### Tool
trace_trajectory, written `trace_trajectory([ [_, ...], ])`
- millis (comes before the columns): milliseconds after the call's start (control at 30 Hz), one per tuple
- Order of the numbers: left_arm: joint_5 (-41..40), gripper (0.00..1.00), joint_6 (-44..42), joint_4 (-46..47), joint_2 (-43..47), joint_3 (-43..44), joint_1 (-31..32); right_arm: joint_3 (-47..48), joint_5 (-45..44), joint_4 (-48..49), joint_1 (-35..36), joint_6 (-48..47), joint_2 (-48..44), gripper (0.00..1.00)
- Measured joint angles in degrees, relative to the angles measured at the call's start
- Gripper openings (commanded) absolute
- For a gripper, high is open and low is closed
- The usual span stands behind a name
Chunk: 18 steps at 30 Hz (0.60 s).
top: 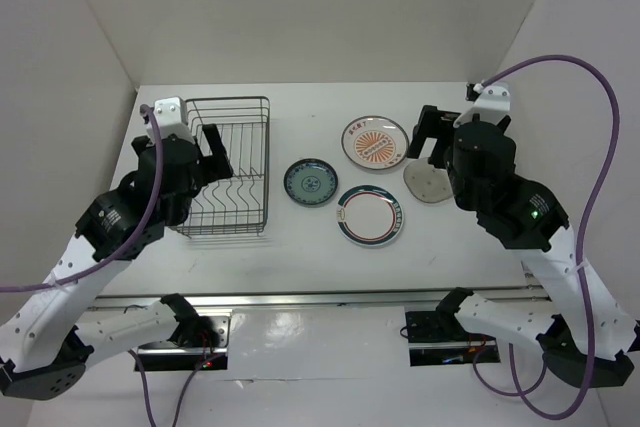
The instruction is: Load the plates into the dish rack
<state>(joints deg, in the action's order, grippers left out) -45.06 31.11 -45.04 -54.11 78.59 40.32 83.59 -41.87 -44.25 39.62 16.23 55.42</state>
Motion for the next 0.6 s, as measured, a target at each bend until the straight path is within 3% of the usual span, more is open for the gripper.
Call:
trace_trajectory([
  [333, 1.79, 1.0, -1.11, 0.17, -1.27, -0.26, 0.0, -2.73, 2.16, 1.29, 0.0, -0.15, -0.79, 1.0],
  [600, 4.81, 1.0, -1.18, 0.57, -2.08, -0.39, 0.0, -15.34, 7.65, 9.4, -3.23, 4.37, 2.89, 1.0],
])
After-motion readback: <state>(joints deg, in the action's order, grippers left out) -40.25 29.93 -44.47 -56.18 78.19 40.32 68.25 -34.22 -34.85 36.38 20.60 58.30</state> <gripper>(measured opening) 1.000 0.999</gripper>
